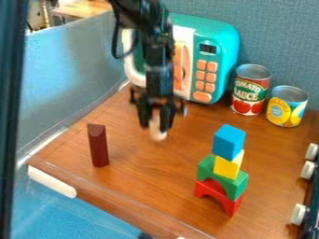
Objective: Put the cylinder on top of the cube
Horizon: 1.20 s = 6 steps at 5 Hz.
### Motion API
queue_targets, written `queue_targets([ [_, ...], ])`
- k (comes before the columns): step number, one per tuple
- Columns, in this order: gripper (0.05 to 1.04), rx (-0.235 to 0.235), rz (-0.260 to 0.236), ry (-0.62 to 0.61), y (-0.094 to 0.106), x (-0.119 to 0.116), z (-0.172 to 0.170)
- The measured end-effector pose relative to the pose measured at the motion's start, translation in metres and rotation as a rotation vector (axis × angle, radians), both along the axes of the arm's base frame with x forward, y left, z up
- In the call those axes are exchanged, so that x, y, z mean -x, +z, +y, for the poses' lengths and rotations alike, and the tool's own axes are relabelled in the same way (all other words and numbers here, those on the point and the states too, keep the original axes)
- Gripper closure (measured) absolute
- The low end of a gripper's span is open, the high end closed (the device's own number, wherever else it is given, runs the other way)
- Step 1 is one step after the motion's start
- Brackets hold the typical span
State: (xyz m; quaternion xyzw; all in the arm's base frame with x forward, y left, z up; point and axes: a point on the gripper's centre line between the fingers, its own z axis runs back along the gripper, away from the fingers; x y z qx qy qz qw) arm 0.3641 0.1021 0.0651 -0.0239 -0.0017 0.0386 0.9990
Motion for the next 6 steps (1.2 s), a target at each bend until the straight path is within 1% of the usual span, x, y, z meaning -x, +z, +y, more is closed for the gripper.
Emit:
queue_targets([
  [1, 0.553, 0.039, -0.149, -0.024, 0.06, 0.006, -0.013],
  [2, 0.553, 0.078, -0.173, -0.102, 0.101, 0.015, -0.035],
  [3, 0.553, 0.057, -0.164, -0.201, 0.143, 0.02, -0.064],
  [4, 0.553, 0.042, -0.184, -0.371, 0.151, 0.038, -0.107],
  [5, 0.553, 0.068, -0.146, -0.43, 0.143, 0.054, -0.117],
  [6, 0.553, 0.093, -0.094, -0.47, 0.138, 0.067, -0.124],
])
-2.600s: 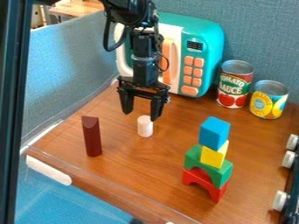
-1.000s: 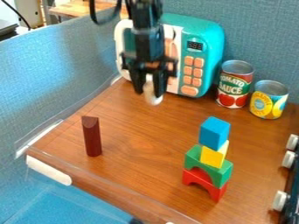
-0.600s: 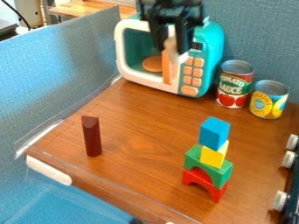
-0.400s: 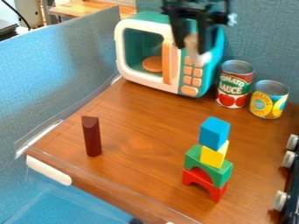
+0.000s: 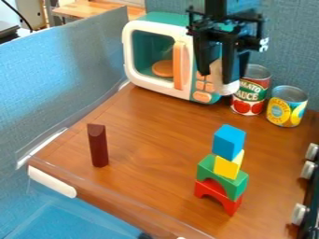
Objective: Put the cylinder on top of the cube
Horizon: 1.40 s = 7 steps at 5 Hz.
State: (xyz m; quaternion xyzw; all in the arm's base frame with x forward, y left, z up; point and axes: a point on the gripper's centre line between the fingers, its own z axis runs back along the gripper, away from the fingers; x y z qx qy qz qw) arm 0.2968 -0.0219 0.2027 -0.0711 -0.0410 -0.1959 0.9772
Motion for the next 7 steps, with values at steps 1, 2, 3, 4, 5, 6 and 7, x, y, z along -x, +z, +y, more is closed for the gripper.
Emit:
queue_targets([
  [1, 0.553, -0.003, 0.033, -0.023, -0.009, 0.003, -0.005],
  [2, 0.553, -0.023, 0.092, -0.059, -0.024, 0.003, -0.012],
  [3, 0.553, -0.073, 0.171, -0.094, -0.042, 0.002, -0.015],
  [4, 0.553, -0.127, 0.201, -0.143, -0.051, -0.007, -0.018],
  [5, 0.553, -0.145, 0.204, -0.144, -0.052, -0.008, -0.016],
  [6, 0.553, -0.15, 0.196, -0.135, -0.052, -0.009, -0.013],
  [7, 0.553, -0.16, 0.19, -0.13, -0.052, -0.01, -0.01],
])
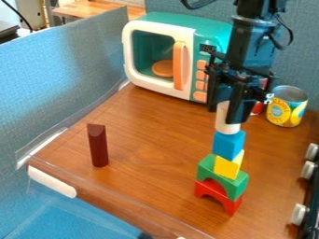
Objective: Put the cylinder on top of the cube
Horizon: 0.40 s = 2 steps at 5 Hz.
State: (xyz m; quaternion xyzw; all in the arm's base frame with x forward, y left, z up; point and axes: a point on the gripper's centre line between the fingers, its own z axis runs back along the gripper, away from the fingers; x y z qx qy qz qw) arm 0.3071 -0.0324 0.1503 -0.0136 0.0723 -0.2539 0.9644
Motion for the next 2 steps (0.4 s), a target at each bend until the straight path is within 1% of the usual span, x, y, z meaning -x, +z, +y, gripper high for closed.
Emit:
queue_targets([
  [1, 0.5, -0.009, 0.005, 0.0, -0.0024, -0.0006, 0.0002],
  [2, 0.211, 0.007, -0.001, -0.006, -0.004, -0.0021, -0.0017],
])
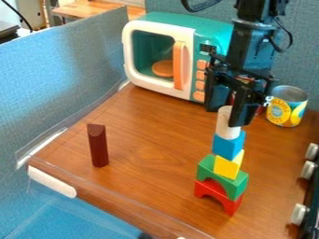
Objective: Put the cylinder on top of the cube
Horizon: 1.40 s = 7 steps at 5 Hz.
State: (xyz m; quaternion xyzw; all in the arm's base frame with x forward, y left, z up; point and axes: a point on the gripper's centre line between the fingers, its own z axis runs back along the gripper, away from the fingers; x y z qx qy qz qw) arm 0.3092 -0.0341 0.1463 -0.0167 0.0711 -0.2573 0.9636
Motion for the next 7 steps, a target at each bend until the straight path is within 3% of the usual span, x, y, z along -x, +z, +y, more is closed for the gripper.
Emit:
queue_targets([
  [1, 0.075, 0.03, -0.003, 0.014, -0.005, 0.0, 0.001],
  [2, 0.08, 0.042, -0.036, 0.025, 0.003, 0.001, 0.001],
  [4, 0.084, 0.046, -0.2, 0.197, 0.064, -0.007, 0.046],
  [5, 0.084, 0.01, -0.214, 0.314, 0.068, -0.004, 0.083],
  [6, 0.084, -0.051, -0.241, 0.366, 0.042, -0.003, 0.101],
  [7, 0.084, -0.07, -0.23, 0.402, 0.013, -0.002, 0.116],
])
